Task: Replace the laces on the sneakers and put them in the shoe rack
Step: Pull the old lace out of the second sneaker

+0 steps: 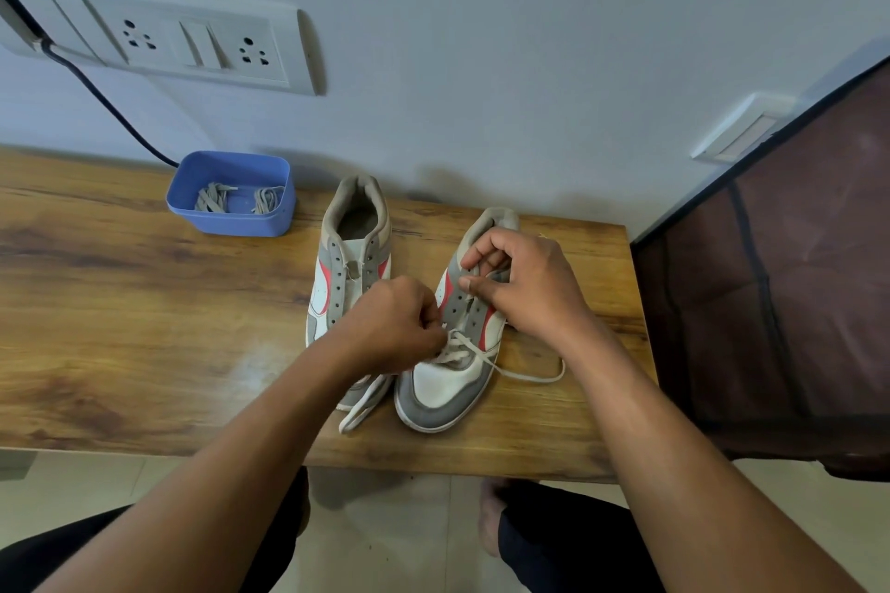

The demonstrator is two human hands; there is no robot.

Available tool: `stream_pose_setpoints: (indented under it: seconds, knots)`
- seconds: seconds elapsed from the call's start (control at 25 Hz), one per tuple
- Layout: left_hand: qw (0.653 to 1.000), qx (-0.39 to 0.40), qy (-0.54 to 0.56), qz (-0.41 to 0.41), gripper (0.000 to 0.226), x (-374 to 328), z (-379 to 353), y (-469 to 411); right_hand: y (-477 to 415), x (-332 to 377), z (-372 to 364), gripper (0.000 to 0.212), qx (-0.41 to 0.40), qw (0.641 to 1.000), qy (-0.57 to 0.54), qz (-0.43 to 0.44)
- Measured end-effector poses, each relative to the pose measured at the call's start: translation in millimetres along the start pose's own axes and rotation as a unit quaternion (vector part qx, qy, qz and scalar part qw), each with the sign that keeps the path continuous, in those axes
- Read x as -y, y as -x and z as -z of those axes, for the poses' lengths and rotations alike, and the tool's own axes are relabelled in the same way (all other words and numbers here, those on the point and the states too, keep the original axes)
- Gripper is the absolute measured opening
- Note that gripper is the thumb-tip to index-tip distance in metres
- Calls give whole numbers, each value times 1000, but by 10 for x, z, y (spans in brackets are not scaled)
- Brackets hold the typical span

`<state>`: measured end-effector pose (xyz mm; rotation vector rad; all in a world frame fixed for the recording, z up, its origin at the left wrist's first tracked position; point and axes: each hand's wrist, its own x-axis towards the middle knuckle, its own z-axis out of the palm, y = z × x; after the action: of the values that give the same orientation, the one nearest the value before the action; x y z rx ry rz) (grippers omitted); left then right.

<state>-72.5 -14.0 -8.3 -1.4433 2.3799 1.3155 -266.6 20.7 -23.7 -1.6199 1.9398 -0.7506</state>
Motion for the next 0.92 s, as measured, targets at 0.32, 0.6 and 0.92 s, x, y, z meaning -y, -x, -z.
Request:
stream_pose_setpoints:
  seconds: [0.32,0.6,0.92]
  knots:
    - [999,25,-26,-13,16,31,18,8,-3,1,-5,22,2,1000,-8,-4]
    - [1000,-19,-10,-7,23,46,0,7,-11,-4,-10,22,3,1000,-8,-3]
    - [999,-11,-36,-21,28,47,-13,2,-16,-20,-17,21,5,1000,-6,0]
